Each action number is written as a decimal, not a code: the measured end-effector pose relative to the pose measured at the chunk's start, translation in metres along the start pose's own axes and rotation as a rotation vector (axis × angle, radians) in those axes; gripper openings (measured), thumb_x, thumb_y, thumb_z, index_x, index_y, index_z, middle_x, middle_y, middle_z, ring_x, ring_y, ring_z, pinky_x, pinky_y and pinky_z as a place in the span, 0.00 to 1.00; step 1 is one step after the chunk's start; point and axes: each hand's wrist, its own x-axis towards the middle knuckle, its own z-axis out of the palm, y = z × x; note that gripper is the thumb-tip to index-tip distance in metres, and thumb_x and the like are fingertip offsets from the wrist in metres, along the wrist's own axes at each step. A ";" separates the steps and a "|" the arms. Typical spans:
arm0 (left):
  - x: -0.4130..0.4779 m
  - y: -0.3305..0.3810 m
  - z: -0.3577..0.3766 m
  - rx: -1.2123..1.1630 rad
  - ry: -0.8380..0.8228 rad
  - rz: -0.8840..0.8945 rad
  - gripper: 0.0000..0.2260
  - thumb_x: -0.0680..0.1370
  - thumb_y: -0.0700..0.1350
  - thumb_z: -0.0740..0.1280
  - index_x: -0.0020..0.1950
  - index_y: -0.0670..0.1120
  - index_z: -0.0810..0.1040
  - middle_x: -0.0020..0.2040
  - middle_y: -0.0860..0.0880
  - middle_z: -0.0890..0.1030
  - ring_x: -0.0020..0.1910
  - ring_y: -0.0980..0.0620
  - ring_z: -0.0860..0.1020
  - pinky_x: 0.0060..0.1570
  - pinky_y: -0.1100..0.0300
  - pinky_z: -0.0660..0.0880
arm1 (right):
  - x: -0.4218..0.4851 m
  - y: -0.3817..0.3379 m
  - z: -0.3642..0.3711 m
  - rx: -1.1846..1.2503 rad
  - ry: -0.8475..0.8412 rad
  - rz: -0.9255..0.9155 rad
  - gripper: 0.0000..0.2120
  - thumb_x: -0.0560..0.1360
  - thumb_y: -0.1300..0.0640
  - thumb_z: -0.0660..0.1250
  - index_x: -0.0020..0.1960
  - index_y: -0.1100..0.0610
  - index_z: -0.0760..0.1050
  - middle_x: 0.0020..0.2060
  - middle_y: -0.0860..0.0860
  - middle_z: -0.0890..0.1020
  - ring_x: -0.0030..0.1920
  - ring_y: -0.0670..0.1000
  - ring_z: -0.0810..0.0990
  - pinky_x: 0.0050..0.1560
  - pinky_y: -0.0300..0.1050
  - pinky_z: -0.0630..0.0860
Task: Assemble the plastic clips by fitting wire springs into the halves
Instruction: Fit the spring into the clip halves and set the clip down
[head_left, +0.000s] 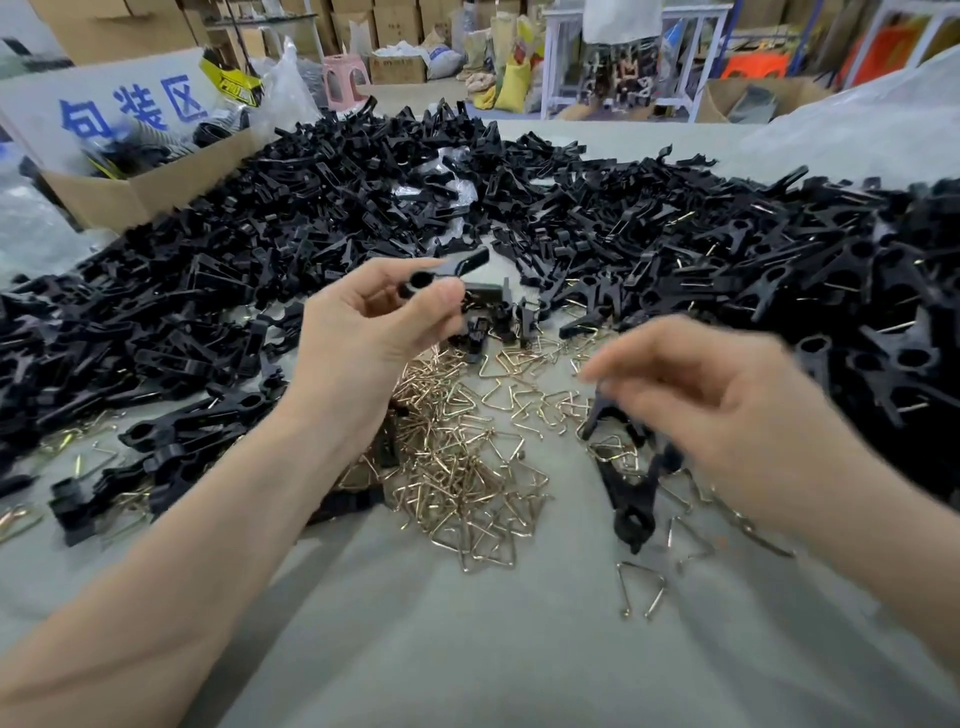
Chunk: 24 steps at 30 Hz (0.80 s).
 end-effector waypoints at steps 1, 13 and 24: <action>0.000 -0.001 0.001 -0.015 0.007 0.004 0.08 0.61 0.43 0.75 0.39 0.47 0.84 0.35 0.52 0.83 0.36 0.55 0.82 0.42 0.66 0.78 | -0.005 0.001 0.010 -0.099 -0.083 -0.074 0.15 0.75 0.64 0.67 0.51 0.44 0.81 0.48 0.42 0.81 0.46 0.45 0.80 0.51 0.37 0.76; -0.004 -0.013 0.007 0.051 -0.088 0.039 0.10 0.63 0.43 0.75 0.44 0.50 0.86 0.42 0.47 0.85 0.41 0.52 0.83 0.45 0.63 0.79 | -0.016 0.006 0.036 -0.294 -0.220 -0.212 0.06 0.73 0.60 0.71 0.41 0.54 0.75 0.42 0.45 0.78 0.44 0.45 0.75 0.48 0.38 0.71; -0.021 -0.015 0.021 0.397 -0.325 0.152 0.13 0.65 0.47 0.75 0.48 0.57 0.83 0.44 0.51 0.85 0.41 0.49 0.82 0.44 0.61 0.80 | 0.010 0.007 -0.007 0.513 0.170 0.297 0.09 0.73 0.63 0.67 0.42 0.53 0.84 0.30 0.52 0.83 0.27 0.44 0.78 0.29 0.32 0.75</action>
